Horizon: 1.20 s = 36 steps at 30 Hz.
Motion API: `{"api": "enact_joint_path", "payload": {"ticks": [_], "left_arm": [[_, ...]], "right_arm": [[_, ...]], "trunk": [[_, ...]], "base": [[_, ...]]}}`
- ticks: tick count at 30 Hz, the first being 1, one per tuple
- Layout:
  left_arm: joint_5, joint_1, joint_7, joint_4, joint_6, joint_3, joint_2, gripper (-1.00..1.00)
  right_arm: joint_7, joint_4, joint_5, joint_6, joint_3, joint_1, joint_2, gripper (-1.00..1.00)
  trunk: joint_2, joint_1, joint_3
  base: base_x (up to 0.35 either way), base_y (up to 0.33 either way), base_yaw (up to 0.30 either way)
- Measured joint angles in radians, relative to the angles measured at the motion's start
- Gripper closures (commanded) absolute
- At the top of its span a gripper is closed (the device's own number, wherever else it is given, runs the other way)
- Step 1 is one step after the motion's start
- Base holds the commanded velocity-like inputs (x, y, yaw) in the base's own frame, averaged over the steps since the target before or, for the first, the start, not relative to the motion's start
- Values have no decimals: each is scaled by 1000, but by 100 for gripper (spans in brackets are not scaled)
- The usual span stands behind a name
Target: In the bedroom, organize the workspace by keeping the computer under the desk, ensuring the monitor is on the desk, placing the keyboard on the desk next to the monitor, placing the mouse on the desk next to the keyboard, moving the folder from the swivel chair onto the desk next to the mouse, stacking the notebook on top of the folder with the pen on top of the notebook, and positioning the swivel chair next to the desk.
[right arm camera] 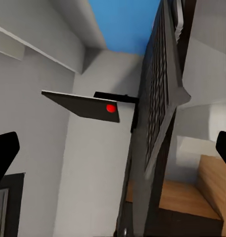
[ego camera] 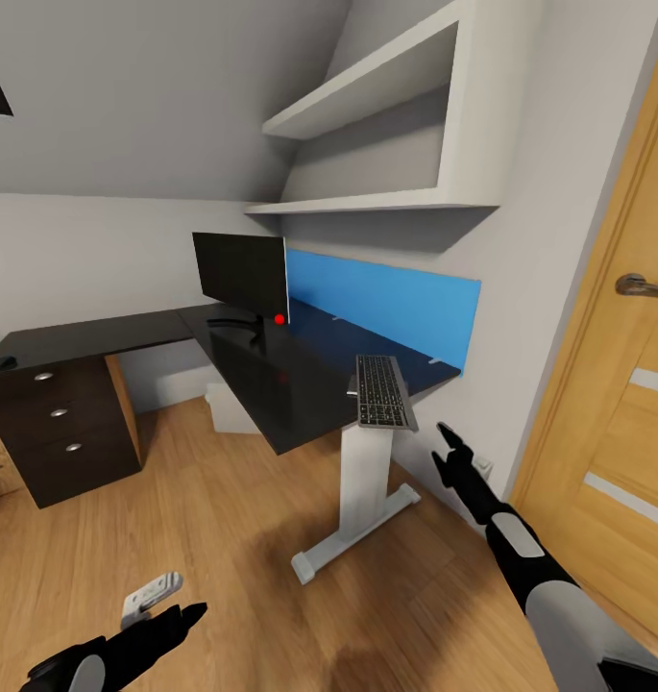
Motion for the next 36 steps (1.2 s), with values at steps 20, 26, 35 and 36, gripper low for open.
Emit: {"api": "enact_joint_path", "payload": {"ticks": [20,26,35,36], "left_arm": [[6,0,0,-37,6,21,20,-100],[6,0,0,-37,2,19,20,-100],[1,0,0,-36,0,20,20,-100],[0,0,0,-35,0,20,20,-100]], "right_arm": [[-20,78,2,-1,4,0,20,-100],[-20,78,3,-1,6,-1,21,-100],[-21,77,7,-2,8,-1,27,-100],[-22,77,7,-2,8,-1,28,-100]], "trunk": [[-91,50,-41],[-91,50,-41],[-91,50,-41],[-91,50,-41]], "base": [[0,0,0],[0,0,0],[89,77,0],[80,68,0]]}}
